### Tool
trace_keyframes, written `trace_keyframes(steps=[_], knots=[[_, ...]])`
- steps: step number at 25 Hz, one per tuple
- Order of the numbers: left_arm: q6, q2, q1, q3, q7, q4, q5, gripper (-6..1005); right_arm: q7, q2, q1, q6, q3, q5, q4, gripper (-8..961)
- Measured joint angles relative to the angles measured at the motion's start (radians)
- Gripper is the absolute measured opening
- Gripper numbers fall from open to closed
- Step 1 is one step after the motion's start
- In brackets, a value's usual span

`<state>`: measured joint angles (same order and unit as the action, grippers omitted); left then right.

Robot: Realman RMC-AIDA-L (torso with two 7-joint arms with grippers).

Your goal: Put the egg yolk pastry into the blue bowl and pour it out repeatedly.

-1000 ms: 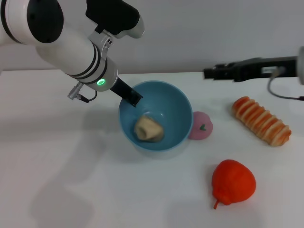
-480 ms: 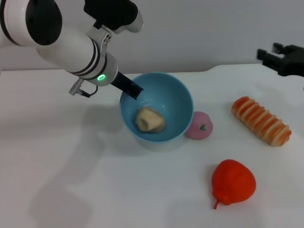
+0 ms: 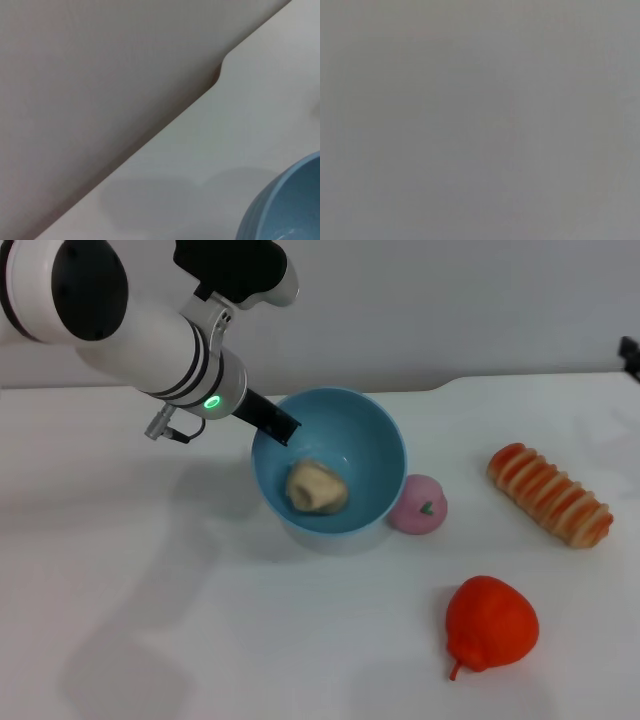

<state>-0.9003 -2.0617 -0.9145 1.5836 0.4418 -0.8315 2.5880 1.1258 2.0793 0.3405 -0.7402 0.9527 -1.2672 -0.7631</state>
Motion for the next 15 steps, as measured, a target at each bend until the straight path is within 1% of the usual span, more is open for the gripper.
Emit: trace_keyframes(steps=[5,9,15], knots=[[0.016,0.000,0.006,0.004,0.000,-0.002,0.000,-1,-0.085,-0.005,-0.043,-0.023,-0.005,0.163,0.006,525],[0.057,0.000,0.008,-0.001,0.000,-0.016,0.000,0,-0.131,-0.004,-0.057,-0.020,-0.017,0.186,0.025,531],[0.132,-0.003,-0.003,-0.023,0.000,-0.093,0.006,0,-0.234,-0.001,-0.051,-0.045,-0.012,0.192,0.129,560]])
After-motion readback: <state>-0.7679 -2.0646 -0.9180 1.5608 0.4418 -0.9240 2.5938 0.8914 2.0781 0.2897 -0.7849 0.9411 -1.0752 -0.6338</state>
